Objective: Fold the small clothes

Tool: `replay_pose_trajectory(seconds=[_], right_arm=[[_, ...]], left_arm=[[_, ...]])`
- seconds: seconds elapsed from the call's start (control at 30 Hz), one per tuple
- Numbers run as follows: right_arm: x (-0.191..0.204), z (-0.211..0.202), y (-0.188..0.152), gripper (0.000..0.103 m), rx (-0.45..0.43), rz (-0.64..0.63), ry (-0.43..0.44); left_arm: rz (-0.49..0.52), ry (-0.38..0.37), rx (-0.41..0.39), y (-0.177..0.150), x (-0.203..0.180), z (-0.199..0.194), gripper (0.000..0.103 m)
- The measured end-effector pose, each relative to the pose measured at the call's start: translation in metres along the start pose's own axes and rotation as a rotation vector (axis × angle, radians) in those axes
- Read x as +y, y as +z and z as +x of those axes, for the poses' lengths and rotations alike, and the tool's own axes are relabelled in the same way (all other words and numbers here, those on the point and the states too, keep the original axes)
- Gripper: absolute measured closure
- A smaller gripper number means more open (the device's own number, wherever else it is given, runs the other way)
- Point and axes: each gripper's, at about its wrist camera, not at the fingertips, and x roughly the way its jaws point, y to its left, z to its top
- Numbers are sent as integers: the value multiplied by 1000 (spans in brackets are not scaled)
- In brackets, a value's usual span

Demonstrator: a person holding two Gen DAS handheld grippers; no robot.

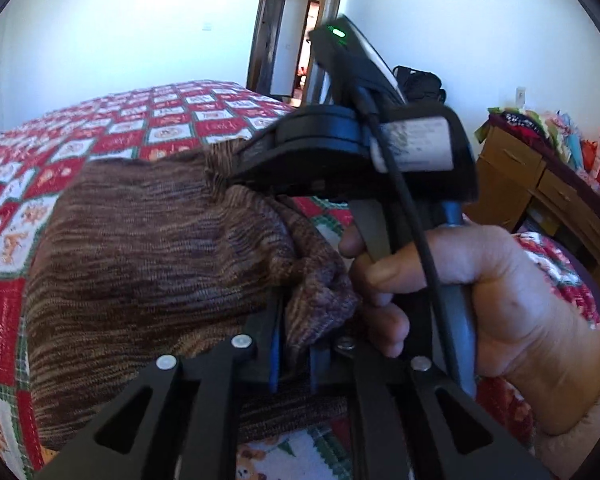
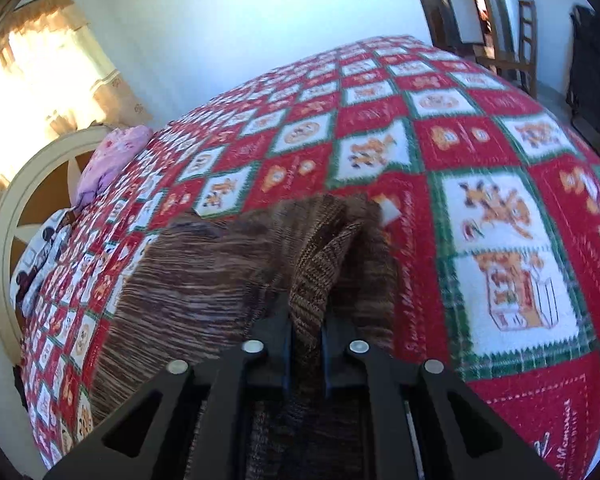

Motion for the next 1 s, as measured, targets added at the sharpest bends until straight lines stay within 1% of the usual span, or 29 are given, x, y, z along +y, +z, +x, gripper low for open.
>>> replay_pose_trajectory(seconds=[0.03, 0.07, 0.1, 0.13, 0.2, 0.23, 0.27, 0.3, 0.37, 0.47, 0.53, 0.6, 0.63, 0.67, 0.73, 0.77, 0.8, 0.83, 0.9, 1.0], right_arm=[[-5, -3, -1, 87, -5, 25, 12], [-10, -7, -2, 82, -4, 49, 10], [-12, -14, -4, 80, -8, 63, -16], [-11, -21, -6, 80, -19, 62, -47], [1, -43, -13, 80, -65, 27, -147], [11, -57, -19, 80, -95, 11, -167], [20, -71, -27, 80, -118, 12, -153], [29, -83, -35, 80, -132, 22, -130], [41, -98, -49, 80, -144, 34, -106], [58, -110, -76, 80, -132, 28, -92], [73, -112, -92, 78, -122, -9, -95], [86, -106, -103, 64, -115, -55, -110], [90, -100, -106, 52, -103, -69, -117], [94, -93, -108, 51, -83, -79, -127], [97, -81, -113, 51, -57, -95, -132], [98, -78, -115, 54, -59, -110, -140], [100, -77, -118, 83, -61, -132, -162], [102, -72, -120, 96, -33, -159, -186], [105, -74, -126, 97, -25, -189, -201], [105, -85, -138, 97, -21, -221, -221]], left_arm=[[1, -17, 9, -1, 1, -3, 80], [5, -32, 23, -3, 3, -9, 71], [10, -46, 37, -6, 5, -16, 67], [14, -63, 42, -10, 8, -26, 61], [4, -74, 29, -17, 15, -43, 56], [-4, -73, 22, -21, 19, -51, 48], [-16, -66, 11, -24, 26, -59, 41], [-34, -50, -7, -26, 34, -69, 39], [-82, -13, -36, -28, 51, -81, 39], [-187, 52, -24, -24, 80, -84, 38], [-234, 88, -20, -24, 94, -83, 38], [-271, 118, -3, -24, 104, -78, 38], [-280, 130, 16, -25, 107, -74, 38], [-287, 134, 36, -26, 110, -70, 38], [-303, 127, 79, -29, 115, -60, 38], [-309, 129, 92, -30, 117, -55, 38], [-310, 133, 103, -33, 117, -52, 38], [-307, 135, 106, -37, 116, -49, 38], [-272, 147, 91, -39, 113, -51, 38], [-191, 168, 107, -41, 105, -54, 38]])
